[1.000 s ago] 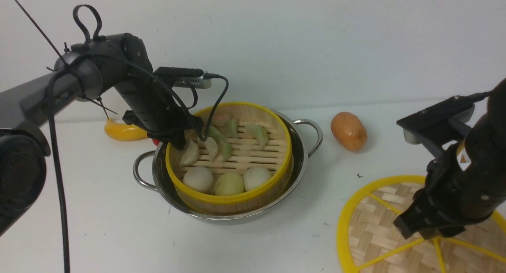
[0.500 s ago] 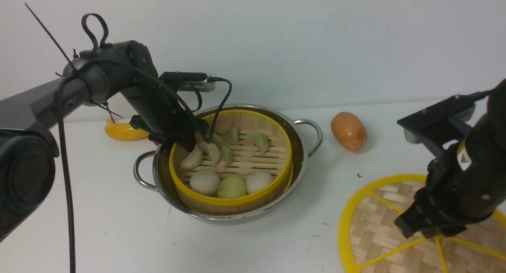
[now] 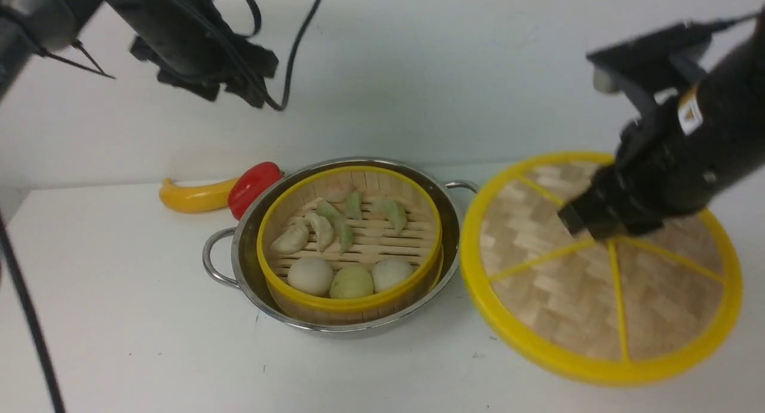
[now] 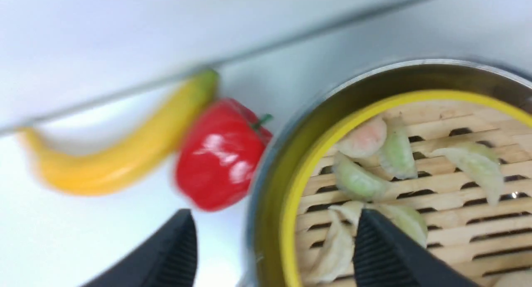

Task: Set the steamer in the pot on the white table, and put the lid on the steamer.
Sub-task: 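Move the gripper down to the bamboo steamer lid and grasp its center knob, then place the bamboo steamer lid onto the steamer basket in the pot with the right gripper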

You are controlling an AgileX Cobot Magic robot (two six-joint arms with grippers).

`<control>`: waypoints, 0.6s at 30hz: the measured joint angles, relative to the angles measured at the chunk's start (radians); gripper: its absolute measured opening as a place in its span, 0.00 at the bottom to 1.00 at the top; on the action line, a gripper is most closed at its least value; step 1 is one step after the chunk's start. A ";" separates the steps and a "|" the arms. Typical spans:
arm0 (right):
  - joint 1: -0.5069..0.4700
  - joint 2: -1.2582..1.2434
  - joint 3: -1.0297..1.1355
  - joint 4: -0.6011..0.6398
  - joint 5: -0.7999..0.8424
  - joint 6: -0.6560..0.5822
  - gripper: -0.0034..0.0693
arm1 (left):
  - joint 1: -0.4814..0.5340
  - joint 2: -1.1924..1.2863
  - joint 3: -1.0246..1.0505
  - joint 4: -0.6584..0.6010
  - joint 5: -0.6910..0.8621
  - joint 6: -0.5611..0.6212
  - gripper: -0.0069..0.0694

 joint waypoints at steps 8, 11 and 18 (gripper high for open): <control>0.038 0.403 -0.486 0.015 -0.004 -0.069 0.24 | 0.101 -0.282 0.039 0.122 0.014 -0.019 0.18; 0.063 0.533 -0.638 0.032 -0.005 -0.093 0.24 | 0.161 -0.432 0.141 0.107 0.014 -0.015 0.08; 0.108 0.691 -0.807 0.047 -0.005 -0.123 0.24 | 0.246 -0.833 0.612 0.028 -0.212 0.022 0.08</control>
